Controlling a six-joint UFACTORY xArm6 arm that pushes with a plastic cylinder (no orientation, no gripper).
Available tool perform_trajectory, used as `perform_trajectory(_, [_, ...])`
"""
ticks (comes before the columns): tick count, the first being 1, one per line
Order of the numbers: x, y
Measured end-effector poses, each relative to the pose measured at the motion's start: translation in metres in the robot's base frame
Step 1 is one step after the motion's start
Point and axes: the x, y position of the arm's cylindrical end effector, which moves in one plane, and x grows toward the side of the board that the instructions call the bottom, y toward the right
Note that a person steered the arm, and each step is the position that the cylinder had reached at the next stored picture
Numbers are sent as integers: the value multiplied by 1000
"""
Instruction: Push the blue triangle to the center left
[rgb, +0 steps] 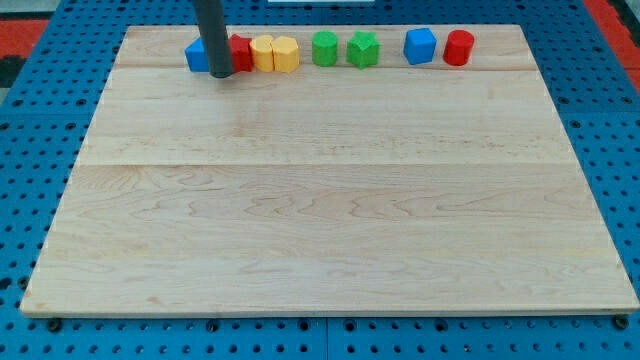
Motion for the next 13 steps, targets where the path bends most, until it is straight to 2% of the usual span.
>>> perform_trajectory(1, [4, 0])
perform_trajectory(2, [49, 0])
perform_trajectory(3, [78, -29])
perform_trajectory(5, [71, -155])
perform_trajectory(6, [33, -172])
perform_trajectory(7, [-38, -144])
perform_trajectory(8, [-84, -81])
perform_trajectory(9, [-47, -12])
perform_trajectory(10, [39, -1])
perform_trajectory(11, [103, -21])
perform_trajectory(13, [67, 3])
